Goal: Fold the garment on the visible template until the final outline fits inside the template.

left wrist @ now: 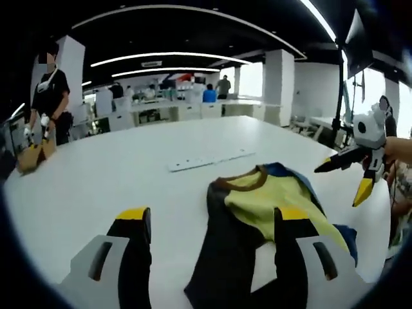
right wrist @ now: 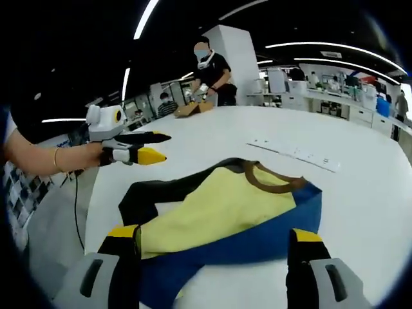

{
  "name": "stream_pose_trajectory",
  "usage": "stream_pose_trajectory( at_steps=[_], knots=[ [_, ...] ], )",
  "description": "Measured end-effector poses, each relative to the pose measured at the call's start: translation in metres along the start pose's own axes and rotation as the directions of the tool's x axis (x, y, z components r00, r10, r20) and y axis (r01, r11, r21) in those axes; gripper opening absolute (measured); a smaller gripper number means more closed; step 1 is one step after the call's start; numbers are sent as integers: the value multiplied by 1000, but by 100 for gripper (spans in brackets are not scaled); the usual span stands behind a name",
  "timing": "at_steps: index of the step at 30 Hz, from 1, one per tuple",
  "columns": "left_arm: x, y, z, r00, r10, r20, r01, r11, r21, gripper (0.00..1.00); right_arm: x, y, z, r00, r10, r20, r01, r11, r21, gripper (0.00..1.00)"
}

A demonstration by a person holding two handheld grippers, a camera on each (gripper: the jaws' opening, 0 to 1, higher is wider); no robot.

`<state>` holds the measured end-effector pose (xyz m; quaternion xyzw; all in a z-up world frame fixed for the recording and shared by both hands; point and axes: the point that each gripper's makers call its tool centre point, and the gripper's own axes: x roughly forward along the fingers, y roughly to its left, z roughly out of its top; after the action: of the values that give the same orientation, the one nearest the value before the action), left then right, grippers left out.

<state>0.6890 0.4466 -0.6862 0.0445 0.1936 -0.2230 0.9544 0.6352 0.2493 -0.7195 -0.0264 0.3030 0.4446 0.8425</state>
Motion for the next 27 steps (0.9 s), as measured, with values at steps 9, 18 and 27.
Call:
stream_pose_trajectory(
  at_steps=[9, 18, 27],
  knots=[
    [-33, -13, -18, 1000, -14, -13, 14, 1000, 13, 73, -7, 43, -23, 995, 97, -25, -97, 995, 4, 89],
    [-64, -19, -44, 999, -20, -50, 23, 998, 65, 67, -12, 72, -41, 988, 145, -43, -146, 989, -4, 82],
    [-71, -14, -78, 992, 2, -125, 8, 996, 84, 59, -10, 97, -59, 985, 164, -51, -166, 986, -31, 68]
  ],
)
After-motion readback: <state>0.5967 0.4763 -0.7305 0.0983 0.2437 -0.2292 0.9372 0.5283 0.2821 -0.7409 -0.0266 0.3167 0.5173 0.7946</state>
